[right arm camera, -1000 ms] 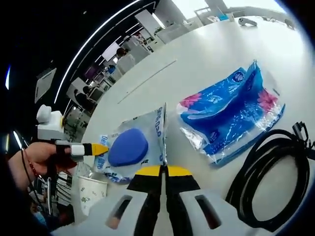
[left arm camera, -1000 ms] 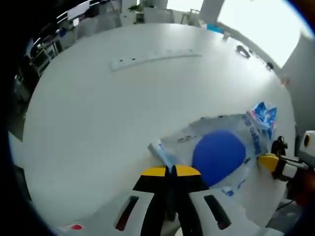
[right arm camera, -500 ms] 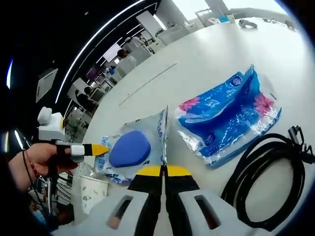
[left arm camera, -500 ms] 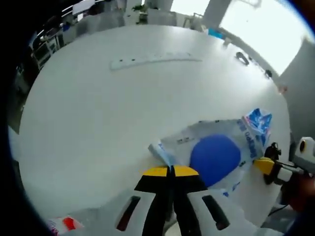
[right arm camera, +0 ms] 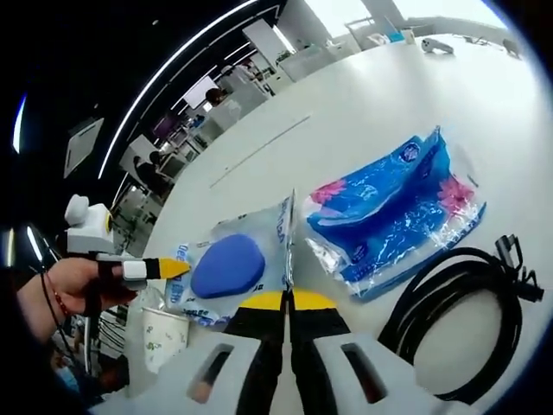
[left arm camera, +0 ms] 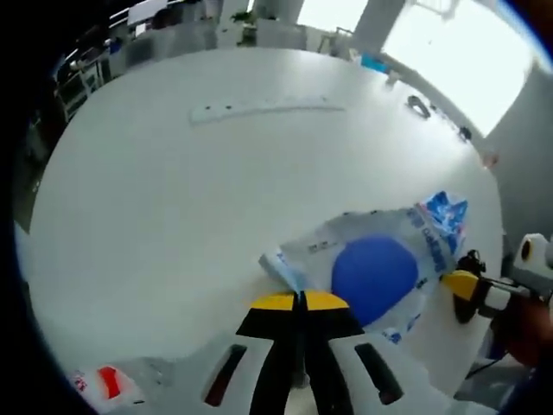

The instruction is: Arrange the tabletop items into an orderly group along one side of the table until the central work area is clear of visible clutter.

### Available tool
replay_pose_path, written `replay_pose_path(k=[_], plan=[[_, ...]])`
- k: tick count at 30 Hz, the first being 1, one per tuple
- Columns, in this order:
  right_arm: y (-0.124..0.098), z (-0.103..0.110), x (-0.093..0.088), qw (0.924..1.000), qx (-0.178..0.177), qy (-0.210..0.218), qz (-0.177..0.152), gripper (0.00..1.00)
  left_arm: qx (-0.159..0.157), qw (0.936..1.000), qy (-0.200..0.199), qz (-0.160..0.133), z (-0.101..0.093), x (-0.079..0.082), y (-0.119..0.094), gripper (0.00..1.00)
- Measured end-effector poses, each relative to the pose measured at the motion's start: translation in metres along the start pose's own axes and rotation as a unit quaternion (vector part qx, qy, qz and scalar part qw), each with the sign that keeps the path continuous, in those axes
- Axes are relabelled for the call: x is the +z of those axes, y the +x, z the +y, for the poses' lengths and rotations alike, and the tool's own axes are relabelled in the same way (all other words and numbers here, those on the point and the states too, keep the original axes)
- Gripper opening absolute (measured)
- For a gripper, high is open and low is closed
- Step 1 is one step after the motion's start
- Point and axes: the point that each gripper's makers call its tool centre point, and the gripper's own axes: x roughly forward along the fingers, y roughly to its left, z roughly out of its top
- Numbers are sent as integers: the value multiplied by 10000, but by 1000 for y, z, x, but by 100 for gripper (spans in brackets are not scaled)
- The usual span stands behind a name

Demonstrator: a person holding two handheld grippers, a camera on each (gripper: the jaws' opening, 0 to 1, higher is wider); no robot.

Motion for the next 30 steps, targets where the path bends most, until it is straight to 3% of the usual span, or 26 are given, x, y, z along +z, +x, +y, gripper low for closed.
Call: replay_pose_path(k=[30], plan=[[1, -10, -4, 9999, -124, 106, 56, 0, -132, 9997, -175, 86, -2, -7, 3, 0]])
